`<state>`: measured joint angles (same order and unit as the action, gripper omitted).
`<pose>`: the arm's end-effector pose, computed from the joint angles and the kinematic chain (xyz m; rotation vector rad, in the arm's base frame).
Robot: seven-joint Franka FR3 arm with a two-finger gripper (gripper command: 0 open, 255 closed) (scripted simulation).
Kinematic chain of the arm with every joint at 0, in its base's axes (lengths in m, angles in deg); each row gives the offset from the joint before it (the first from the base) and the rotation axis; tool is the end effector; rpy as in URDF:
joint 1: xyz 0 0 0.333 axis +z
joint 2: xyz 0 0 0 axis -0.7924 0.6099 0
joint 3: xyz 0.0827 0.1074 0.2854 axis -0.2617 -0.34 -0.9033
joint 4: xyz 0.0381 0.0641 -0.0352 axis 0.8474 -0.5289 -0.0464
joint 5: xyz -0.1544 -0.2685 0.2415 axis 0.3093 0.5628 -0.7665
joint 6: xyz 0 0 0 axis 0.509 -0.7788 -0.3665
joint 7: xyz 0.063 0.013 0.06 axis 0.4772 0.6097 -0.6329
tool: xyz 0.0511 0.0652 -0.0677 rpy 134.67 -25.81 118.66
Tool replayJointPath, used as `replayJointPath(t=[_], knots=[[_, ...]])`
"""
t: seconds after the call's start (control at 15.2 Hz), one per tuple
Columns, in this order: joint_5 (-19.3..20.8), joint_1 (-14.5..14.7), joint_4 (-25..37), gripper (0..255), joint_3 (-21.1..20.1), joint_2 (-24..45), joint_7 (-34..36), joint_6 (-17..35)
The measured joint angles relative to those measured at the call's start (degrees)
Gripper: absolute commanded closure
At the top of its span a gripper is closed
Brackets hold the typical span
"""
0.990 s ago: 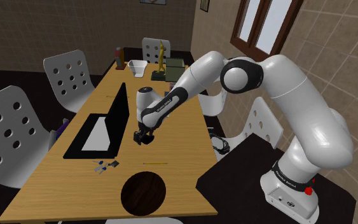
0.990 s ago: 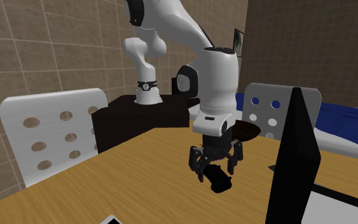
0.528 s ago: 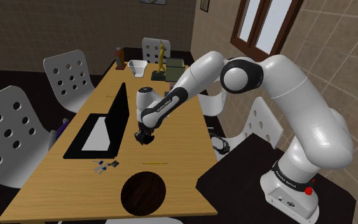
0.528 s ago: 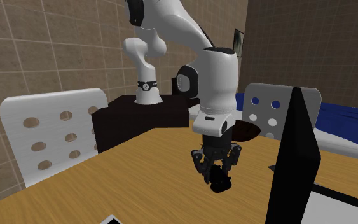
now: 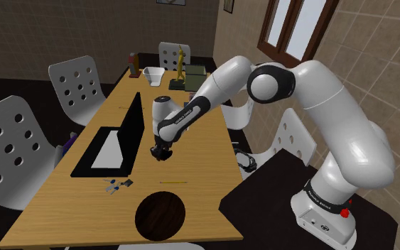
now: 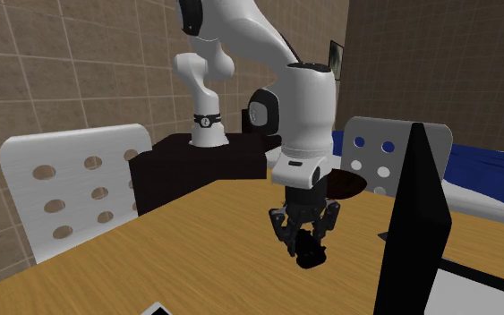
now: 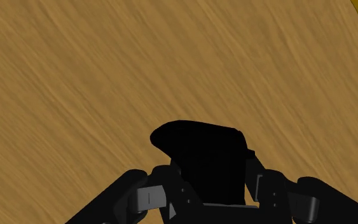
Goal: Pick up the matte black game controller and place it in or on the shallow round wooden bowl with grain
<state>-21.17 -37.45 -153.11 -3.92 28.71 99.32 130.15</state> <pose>0.6381 0.2809 0.1010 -3.0733 -0.3515 -0.0224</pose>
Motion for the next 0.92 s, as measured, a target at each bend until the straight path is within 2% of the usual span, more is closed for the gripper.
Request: replayJointPath(t=[0.92], knots=[[-1.05,-1.10,-3.22,255,-1.28,-8.46,-0.38,-5.25]])
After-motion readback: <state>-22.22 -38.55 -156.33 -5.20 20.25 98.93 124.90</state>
